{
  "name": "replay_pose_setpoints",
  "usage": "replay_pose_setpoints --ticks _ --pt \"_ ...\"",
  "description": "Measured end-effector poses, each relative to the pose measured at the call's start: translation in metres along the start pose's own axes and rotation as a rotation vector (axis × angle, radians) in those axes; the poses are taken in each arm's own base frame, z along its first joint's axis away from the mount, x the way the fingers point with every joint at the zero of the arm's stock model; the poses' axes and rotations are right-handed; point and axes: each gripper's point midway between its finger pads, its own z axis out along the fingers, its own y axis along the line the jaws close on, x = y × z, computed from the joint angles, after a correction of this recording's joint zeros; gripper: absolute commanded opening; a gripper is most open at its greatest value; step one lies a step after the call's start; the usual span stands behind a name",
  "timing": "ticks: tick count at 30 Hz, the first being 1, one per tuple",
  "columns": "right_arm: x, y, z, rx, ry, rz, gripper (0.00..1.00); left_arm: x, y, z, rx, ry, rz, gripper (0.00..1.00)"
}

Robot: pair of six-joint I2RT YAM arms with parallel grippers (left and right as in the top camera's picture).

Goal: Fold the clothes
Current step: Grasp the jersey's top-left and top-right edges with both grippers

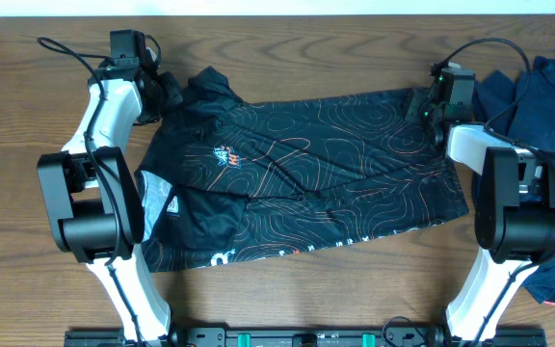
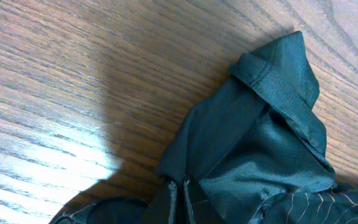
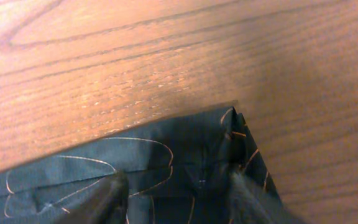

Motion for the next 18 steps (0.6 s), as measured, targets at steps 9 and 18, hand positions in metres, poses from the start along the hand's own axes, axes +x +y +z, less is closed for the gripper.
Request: replay_pose_setpoints --ticks 9,18 --pt "0.0 -0.006 0.0 0.032 -0.001 0.009 0.01 0.0 0.0 0.0 0.0 0.0 0.0 0.06" --pt "0.017 -0.016 -0.005 0.069 0.075 0.022 0.01 0.0 0.0 0.0 0.0 0.0 0.0 0.06"
